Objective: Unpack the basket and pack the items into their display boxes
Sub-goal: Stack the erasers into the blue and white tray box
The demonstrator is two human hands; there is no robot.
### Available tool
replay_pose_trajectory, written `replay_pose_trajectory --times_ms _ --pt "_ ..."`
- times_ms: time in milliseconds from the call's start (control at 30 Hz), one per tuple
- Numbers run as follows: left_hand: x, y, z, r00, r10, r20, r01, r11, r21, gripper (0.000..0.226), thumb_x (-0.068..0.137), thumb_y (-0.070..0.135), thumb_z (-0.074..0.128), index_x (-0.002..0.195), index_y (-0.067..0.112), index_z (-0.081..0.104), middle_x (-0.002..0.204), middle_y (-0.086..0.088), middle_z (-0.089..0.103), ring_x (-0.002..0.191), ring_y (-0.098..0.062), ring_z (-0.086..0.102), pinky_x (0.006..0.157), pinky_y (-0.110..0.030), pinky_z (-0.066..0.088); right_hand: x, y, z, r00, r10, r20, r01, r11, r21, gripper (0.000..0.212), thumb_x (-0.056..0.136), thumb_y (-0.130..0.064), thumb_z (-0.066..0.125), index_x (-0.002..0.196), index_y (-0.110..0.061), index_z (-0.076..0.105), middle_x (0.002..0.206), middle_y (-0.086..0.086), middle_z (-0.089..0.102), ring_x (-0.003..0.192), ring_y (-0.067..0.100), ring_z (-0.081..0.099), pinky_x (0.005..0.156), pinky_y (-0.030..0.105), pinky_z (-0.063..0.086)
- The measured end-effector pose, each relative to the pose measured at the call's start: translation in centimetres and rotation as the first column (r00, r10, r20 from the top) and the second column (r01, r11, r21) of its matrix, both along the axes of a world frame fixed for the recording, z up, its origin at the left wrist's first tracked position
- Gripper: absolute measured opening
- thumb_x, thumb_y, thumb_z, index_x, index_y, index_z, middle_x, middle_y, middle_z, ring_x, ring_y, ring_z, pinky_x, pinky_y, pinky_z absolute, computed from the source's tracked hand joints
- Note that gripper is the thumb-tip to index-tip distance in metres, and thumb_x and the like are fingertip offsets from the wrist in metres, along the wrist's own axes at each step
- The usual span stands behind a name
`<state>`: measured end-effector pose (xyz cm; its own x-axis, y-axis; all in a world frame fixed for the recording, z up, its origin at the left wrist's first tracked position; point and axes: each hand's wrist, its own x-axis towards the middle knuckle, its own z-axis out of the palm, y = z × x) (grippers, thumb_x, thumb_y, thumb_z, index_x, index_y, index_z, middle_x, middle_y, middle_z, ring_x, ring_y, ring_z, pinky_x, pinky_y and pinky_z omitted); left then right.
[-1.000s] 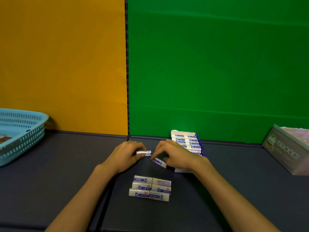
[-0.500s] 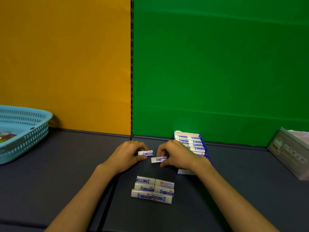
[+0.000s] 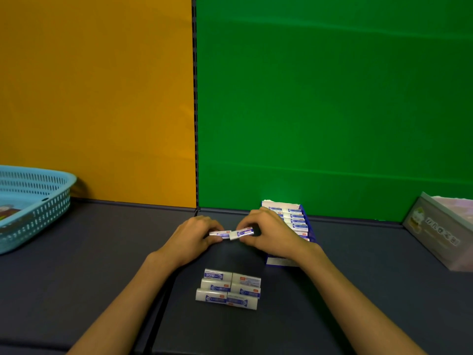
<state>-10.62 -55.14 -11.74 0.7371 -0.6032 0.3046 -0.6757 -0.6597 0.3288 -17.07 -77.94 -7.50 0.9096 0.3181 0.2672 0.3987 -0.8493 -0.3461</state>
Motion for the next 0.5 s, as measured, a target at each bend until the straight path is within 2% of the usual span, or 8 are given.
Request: replay_pose_trajectory --times_ms 100,300,400,500 --pt "-0.3 -0.6 0.8 1.000 0.010 0.023 -0.009 0.998 -0.055 0.025 0.098 0.041 0.058 0.118 0.029 0.066 0.110 0.011 0.066 0.098 -0.007 0.056 0.083 -0.029 0.047 -0.3 -1.3 0.8 0.997 -0.056 0.044 0.053 0.996 0.069 0.015 0.080 -0.027 0.075 0.095 -0.028 0.075 0.091 -0.014 0.069 0.090 0.008 0.051 0.080 0.027 0.042" --pt "-1.7 -3.0 2.3 0.996 -0.056 0.063 0.063 0.991 -0.118 0.029 0.101 0.039 0.052 0.124 0.024 0.061 0.114 0.009 0.062 0.100 -0.005 0.052 0.085 -0.023 0.042 -1.9 -5.5 2.5 0.981 -0.192 -0.009 0.192 0.973 0.131 0.022 0.077 -0.023 0.081 0.099 -0.024 0.076 0.090 -0.013 0.069 0.089 0.003 0.057 0.079 0.021 0.047" --pt "-2.4 -5.2 3.4 0.995 -0.078 0.059 0.086 0.986 -0.141 0.028 0.101 0.039 0.050 0.124 0.024 0.058 0.112 0.012 0.057 0.098 -0.001 0.050 0.083 -0.018 0.040 -2.3 -8.3 2.7 0.974 -0.223 -0.023 0.225 0.971 0.084 0.023 0.079 -0.027 0.083 0.100 -0.022 0.076 0.094 -0.010 0.068 0.084 -0.001 0.058 0.072 0.016 0.043" --pt "-2.9 -7.6 4.1 0.993 -0.105 0.062 0.113 0.983 -0.142 0.027 0.101 0.038 0.049 0.123 0.023 0.055 0.112 0.013 0.053 0.098 0.000 0.049 0.084 -0.020 0.042 -2.5 -10.3 2.3 0.966 -0.256 -0.026 0.257 0.966 0.023 0.024 0.079 -0.029 0.083 0.101 -0.023 0.075 0.095 -0.010 0.066 0.086 0.004 0.058 0.076 0.024 0.048"
